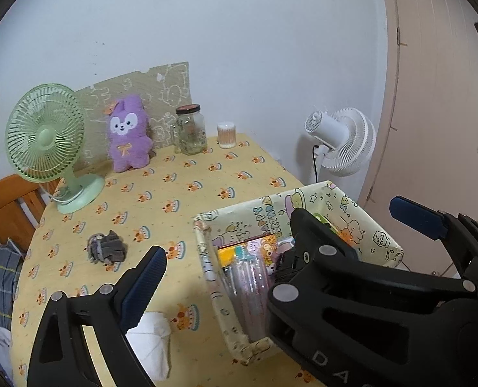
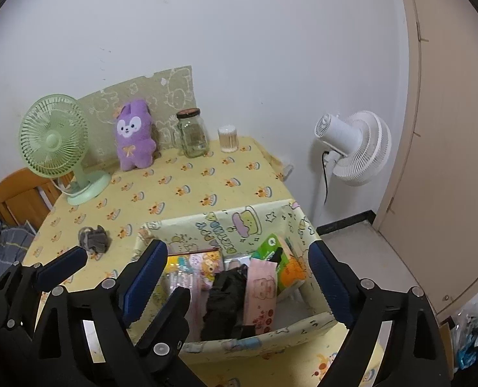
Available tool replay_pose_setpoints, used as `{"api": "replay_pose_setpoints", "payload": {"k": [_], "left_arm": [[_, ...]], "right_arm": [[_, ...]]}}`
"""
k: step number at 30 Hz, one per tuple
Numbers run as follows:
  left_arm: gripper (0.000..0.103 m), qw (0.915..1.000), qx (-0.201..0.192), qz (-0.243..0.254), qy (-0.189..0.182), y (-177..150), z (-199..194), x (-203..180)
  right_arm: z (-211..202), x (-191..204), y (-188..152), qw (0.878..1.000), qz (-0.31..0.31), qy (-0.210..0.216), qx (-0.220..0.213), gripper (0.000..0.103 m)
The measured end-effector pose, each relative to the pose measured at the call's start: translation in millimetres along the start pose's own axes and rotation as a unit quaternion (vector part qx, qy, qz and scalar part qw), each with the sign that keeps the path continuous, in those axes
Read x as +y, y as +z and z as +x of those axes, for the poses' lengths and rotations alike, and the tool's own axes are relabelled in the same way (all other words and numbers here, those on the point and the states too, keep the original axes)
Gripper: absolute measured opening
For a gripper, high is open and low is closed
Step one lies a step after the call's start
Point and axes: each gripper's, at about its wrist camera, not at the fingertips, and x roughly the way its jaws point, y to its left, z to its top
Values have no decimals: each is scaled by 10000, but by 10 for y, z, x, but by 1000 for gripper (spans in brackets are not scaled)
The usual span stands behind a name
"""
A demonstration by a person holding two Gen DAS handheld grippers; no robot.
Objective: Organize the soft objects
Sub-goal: 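Withdraw both open tools up out of the gift box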
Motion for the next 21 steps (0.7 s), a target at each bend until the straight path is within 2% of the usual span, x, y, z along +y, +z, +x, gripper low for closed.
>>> {"api": "replay_pose_setpoints", "payload": {"k": [11, 21], "left_arm": [[97, 9997, -169, -142, 132, -66, -250, 261], [97, 9990, -247, -213, 291, -163, -433, 501]], "right_arm": [[-231, 301, -13, 9998, -114, 80, -145, 100], [-341, 581, -34, 9993, -235, 230, -181, 100]]}}
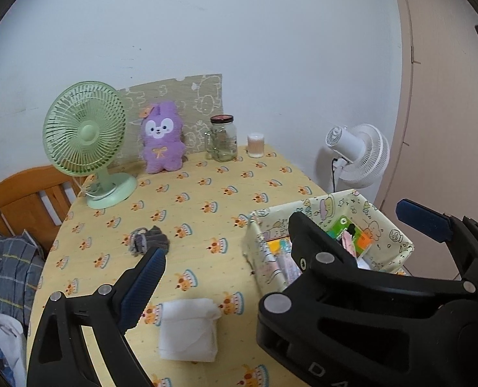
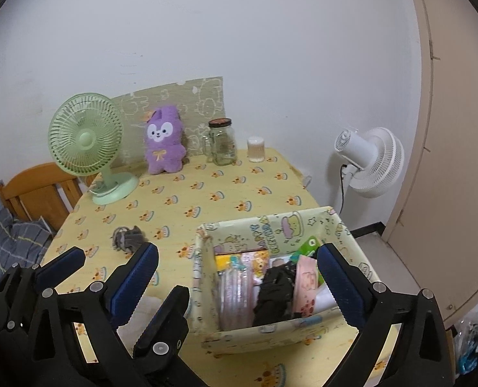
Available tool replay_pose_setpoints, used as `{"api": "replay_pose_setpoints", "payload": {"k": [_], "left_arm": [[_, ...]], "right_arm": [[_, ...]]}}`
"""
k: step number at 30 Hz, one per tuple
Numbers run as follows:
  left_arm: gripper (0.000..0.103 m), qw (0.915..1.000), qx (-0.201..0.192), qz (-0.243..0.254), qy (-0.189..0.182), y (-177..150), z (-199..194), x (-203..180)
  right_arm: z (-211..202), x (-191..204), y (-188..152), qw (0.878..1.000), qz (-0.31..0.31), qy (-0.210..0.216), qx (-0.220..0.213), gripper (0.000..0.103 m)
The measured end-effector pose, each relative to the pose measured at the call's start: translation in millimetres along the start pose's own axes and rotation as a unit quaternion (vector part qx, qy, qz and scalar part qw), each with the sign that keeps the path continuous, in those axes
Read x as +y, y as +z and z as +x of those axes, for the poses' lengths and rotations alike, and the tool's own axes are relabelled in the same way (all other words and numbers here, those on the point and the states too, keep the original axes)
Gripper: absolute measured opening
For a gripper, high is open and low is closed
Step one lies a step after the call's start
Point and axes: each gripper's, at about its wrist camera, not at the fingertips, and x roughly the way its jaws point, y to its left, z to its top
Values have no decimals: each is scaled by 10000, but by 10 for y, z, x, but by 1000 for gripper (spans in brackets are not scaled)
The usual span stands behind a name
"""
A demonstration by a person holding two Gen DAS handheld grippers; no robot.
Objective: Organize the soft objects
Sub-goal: 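Withdraw both open tools up out of the gift box, then move both tools toward the white tissue pack on the table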
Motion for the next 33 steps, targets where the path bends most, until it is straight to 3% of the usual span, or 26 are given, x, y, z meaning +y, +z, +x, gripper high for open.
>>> {"api": "replay_pose_setpoints", "payload": {"k": [12, 33], "left_arm": [[98, 9997, -18, -99, 220, -143, -147, 281], [98, 9980, 341, -221, 487, -538, -76, 701]], "right_arm": [[-28, 338, -102, 9989, -146, 444, 37, 100], [157, 779, -427, 9954, -267, 844, 353, 99]]}}
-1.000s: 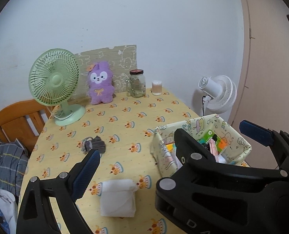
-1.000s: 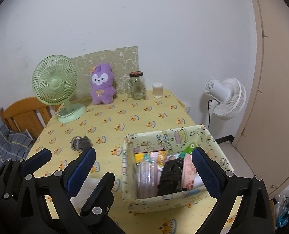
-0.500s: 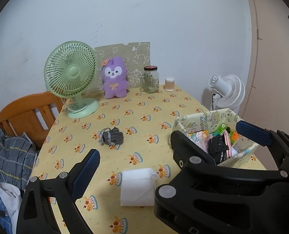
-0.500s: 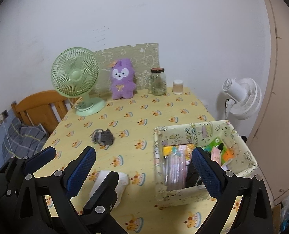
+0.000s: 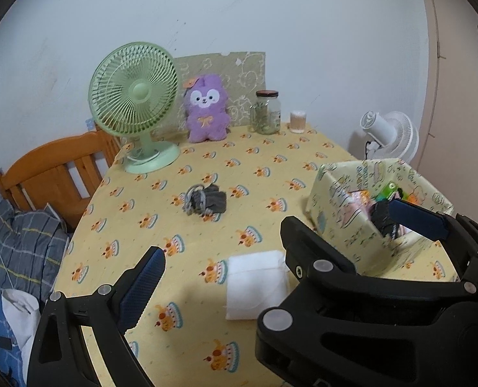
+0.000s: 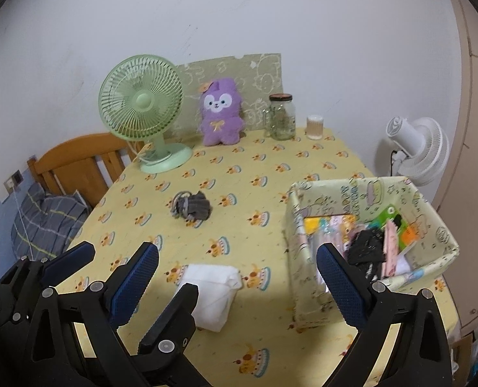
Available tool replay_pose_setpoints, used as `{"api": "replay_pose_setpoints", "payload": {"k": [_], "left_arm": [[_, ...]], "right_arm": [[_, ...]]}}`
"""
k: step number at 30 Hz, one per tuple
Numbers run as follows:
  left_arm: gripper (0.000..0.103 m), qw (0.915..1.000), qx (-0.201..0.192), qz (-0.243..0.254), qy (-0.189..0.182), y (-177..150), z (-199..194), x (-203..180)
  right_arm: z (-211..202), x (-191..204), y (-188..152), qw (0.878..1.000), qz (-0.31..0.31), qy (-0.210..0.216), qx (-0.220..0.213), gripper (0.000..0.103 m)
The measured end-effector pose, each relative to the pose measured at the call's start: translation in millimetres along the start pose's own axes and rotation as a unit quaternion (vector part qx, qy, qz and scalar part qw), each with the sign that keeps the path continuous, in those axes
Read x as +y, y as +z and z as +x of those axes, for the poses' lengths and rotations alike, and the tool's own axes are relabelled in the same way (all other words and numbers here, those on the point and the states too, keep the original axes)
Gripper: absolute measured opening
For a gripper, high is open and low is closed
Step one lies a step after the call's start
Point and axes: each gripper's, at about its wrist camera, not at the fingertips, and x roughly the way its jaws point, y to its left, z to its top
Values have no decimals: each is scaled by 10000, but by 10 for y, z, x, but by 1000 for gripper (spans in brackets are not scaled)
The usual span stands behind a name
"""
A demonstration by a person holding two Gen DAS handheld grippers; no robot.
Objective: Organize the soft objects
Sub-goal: 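Move both tools toward the white tissue pack on the table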
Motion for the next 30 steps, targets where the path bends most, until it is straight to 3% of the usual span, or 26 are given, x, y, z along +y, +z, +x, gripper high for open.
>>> {"api": "replay_pose_setpoints", "payload": {"k": [19, 25, 30], "left_arm": [[97, 9979, 620, -108, 142, -304, 446, 311], [91, 9966, 790, -99, 230, -373, 608, 408], [78, 9957, 861, -91, 322, -406, 714, 467]], "right_arm": [[533, 250, -293, 9984, -186, 57, 535, 98], [728, 300, -364, 9971, -165, 29, 738, 98], [871, 329, -405, 9961, -154, -38, 867, 98]]}}
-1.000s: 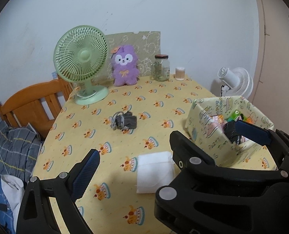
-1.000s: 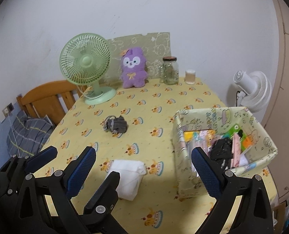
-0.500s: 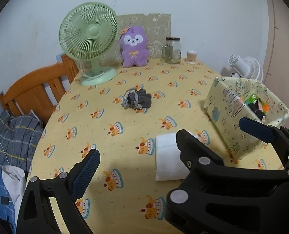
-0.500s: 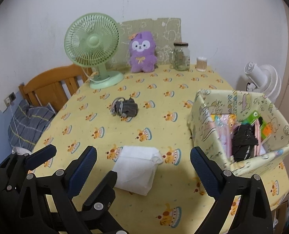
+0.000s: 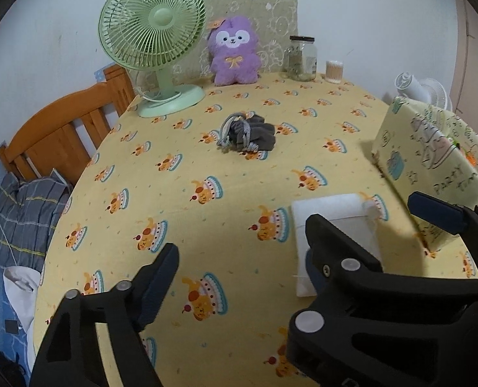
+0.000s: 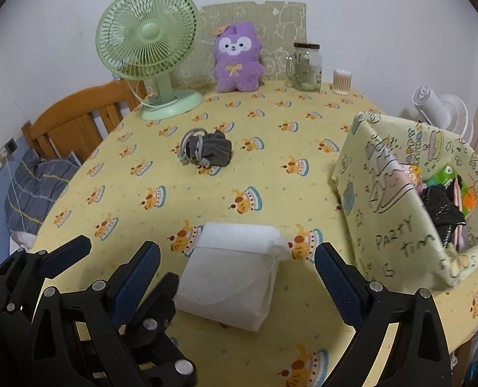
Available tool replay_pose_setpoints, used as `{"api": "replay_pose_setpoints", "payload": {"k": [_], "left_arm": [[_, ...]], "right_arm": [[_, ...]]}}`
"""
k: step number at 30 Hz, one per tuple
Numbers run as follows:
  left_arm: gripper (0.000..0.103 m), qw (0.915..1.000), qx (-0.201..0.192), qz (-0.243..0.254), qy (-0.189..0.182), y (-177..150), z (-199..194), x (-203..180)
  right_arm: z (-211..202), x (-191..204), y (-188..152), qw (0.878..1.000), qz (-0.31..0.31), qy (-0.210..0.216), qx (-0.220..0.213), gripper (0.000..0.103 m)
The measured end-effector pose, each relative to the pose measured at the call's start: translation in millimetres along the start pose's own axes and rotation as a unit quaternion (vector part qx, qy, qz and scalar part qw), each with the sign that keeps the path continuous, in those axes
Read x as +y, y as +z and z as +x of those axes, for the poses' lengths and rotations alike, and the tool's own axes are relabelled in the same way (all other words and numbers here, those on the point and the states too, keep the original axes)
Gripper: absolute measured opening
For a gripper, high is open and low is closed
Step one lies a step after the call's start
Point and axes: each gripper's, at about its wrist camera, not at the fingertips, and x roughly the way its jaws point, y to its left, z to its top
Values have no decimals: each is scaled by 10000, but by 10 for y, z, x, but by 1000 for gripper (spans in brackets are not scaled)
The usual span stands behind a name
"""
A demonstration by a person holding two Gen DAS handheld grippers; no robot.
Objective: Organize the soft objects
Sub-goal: 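Move both tools toward the white tissue pack on the table, then grasp the white tissue pack with the right tool and lift it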
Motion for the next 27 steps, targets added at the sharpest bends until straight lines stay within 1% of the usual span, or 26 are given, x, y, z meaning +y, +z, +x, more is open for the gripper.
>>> {"api": "replay_pose_setpoints", "payload": {"k": [3, 6, 8, 9, 13, 18, 20, 22, 24, 25, 27], "left_arm": [[73, 9999, 107, -38, -37, -6, 101, 35], [70, 9998, 183, -48, -33, -15, 166, 42], [67, 9996, 283, -43, -29, -25, 234, 49], [66, 9994, 348, -50, -51, -31, 270, 51], [67, 9989, 463, -61, -52, -29, 360, 65], [67, 9991, 431, -8, -54, -8, 357, 54], [67, 9990, 435, -12, -58, -4, 359, 54], [67, 9990, 434, -9, -59, -4, 362, 57], [67, 9988, 468, -29, -110, 5, 371, 67], [67, 9988, 473, -34, -119, 9, 382, 69], [67, 9987, 486, -50, -144, 28, 398, 75]], "right_arm": [[87, 8, -3, 10000, 15, -36, 91, 98], [173, 19, -9, 9998, 0, -94, 182, 98], [232, 28, -14, 9995, -45, -149, 257, 96], [256, 33, -13, 9994, -78, -184, 300, 93], [371, 41, -9, 9984, -110, -249, 490, 87], [462, 22, -10, 9977, 33, -151, 660, 83], [473, 31, -7, 9977, 31, -159, 662, 78], [489, 31, 1, 9973, 40, -194, 703, 64], [487, 21, 5, 9973, 69, -222, 697, 57], [477, 22, 9, 9974, 48, -215, 679, 51], [462, 26, 24, 9976, -9, -192, 672, 44]]}}
